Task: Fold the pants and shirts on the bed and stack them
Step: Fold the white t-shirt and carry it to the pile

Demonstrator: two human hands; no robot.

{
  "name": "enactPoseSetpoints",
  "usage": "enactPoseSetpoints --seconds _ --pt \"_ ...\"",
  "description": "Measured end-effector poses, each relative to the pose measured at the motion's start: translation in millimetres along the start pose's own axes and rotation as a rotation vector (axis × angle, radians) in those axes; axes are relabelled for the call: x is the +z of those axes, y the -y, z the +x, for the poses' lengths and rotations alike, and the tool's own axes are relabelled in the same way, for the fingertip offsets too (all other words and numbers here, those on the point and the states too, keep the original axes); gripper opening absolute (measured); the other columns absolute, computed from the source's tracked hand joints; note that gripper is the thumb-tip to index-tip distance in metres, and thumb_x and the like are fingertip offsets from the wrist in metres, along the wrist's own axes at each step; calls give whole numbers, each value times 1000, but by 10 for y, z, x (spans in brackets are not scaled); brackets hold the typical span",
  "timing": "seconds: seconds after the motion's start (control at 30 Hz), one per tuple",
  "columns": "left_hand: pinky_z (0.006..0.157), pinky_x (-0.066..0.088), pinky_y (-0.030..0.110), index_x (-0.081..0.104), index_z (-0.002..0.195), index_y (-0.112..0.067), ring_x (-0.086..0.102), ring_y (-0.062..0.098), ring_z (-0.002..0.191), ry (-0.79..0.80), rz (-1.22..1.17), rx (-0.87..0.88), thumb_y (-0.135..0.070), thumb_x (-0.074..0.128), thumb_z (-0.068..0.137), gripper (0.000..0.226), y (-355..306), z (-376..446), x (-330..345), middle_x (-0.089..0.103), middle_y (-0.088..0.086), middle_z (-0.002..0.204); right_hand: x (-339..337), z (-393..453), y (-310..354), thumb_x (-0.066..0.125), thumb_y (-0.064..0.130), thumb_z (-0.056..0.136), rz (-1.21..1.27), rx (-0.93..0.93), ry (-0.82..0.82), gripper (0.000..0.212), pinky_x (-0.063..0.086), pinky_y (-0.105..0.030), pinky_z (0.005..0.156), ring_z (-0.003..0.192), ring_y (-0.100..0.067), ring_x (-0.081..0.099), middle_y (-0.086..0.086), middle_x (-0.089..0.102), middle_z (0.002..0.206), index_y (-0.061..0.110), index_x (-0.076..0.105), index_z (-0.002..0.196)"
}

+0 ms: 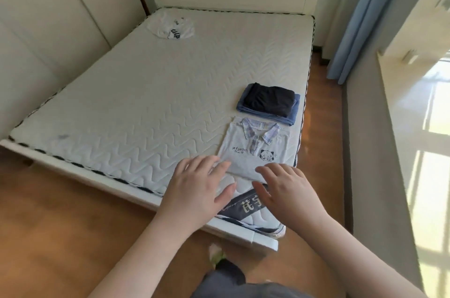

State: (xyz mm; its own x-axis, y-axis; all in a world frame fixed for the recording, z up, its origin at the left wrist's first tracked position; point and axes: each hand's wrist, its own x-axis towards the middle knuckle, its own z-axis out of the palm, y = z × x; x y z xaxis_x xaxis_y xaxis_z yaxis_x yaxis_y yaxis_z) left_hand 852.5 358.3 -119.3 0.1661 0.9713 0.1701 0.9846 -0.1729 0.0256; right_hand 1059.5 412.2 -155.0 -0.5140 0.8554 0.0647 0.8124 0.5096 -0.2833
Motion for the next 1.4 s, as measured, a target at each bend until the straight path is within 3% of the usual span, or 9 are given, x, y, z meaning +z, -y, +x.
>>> enactPoseSetpoints --seconds 0.23,0.4,0.53,0.73,0.87,1.03,1.2,1.4 --pt "107 39 43 59 131 -24 54 20 120 47 27 -184 -60 36 92 57 252 -921 -207 60 -2 126 93 -75 712 41 47 100 -13 -207 67 41 38 -35 102 119 -22 54 5 60 126 23 58 130" --pt "101 42 39 60 129 -21 54 20 116 7 22 -327 -55 40 95 52 662 -1727 -213 61 -2 121 338 -131 1520 58 37 94 -1 -341 65 29 49 -38 88 101 -26 64 0 68 108 17 68 114" --pt "98 43 41 63 125 -17 56 22 115 -13 28 -493 -52 41 96 50 1060 -2566 -232 62 0 118 623 -234 2368 63 34 90 -7 -492 29 33 53 -39 80 93 -25 67 -1 68 104 15 67 116" --pt "102 44 42 61 129 -20 54 21 122 71 47 -748 -54 37 97 52 1567 -3907 -290 61 1 127 1144 -452 3603 66 36 90 -33 -737 114 32 56 -40 83 99 -24 67 -2 67 112 16 68 115" --pt "101 45 39 59 131 -23 52 22 127 58 81 -903 -53 43 96 49 1727 -4476 -362 57 4 136 1350 -547 4199 59 40 92 -68 -854 145 34 55 -42 89 114 -25 61 -4 62 127 18 70 114" --pt "100 45 43 56 134 -24 51 22 129 -1 86 -1038 -52 41 96 49 1921 -4802 -379 55 3 138 1535 -457 4723 50 42 95 -51 -996 130 36 51 -40 92 117 -25 60 -5 60 130 18 67 116" --pt "104 42 48 53 137 -20 49 27 131 -84 128 -1117 -49 44 97 51 2320 -4832 -333 54 7 140 1702 -112 5200 45 44 97 12 -1048 107 49 48 -42 98 124 -26 54 -5 53 137 19 48 139" --pt "114 31 51 48 141 -20 38 28 140 -12 219 -1161 -53 39 99 54 3248 -4712 -288 48 9 147 1993 617 5796 43 47 97 50 -1096 118 45 38 -42 107 131 -24 47 -2 53 138 20 55 131"
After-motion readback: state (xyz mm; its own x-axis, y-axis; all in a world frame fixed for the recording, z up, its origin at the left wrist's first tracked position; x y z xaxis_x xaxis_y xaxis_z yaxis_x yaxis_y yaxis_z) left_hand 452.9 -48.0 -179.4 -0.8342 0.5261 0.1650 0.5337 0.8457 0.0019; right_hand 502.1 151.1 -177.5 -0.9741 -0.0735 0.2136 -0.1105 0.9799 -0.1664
